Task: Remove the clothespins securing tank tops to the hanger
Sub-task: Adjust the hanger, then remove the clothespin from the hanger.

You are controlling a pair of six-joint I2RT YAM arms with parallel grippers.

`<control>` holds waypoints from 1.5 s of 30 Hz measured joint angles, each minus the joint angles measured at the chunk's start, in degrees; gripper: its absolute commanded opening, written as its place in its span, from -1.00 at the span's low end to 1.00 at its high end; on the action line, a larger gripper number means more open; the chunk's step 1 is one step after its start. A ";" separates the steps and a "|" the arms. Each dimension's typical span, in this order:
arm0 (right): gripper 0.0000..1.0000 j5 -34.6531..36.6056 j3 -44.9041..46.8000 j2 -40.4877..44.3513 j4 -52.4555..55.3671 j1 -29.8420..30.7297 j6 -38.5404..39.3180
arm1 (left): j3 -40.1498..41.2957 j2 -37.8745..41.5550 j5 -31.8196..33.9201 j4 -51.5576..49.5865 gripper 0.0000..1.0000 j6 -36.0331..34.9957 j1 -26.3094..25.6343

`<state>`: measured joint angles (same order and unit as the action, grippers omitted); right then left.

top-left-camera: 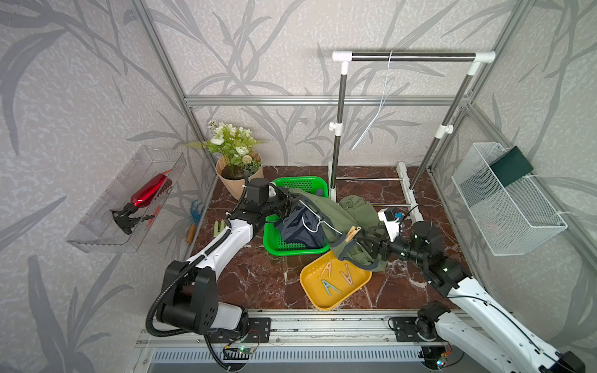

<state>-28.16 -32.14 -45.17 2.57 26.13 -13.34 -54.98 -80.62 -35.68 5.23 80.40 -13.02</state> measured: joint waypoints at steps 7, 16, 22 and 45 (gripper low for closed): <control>0.52 -4.13 0.24 -6.51 -5.11 -1.03 -0.52 | 3.67 -0.31 -3.43 8.76 -1.00 6.69 1.66; 0.51 -15.21 -0.44 -13.68 -16.55 -10.43 -6.38 | 8.85 -2.23 -7.23 18.18 -1.00 12.85 3.39; 0.52 -22.05 -4.70 -19.02 -19.65 -10.78 -7.98 | 10.16 -3.41 -9.46 24.61 -1.00 16.87 4.26; -0.19 -30.45 -6.86 -28.37 -28.57 -8.39 -13.16 | 11.23 -6.38 -11.39 32.94 -1.00 22.23 4.57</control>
<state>-58.61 -39.00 -73.54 -26.00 17.74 -26.50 -43.75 -87.00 -47.07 38.17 102.63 -8.45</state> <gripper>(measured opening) 0.439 0.071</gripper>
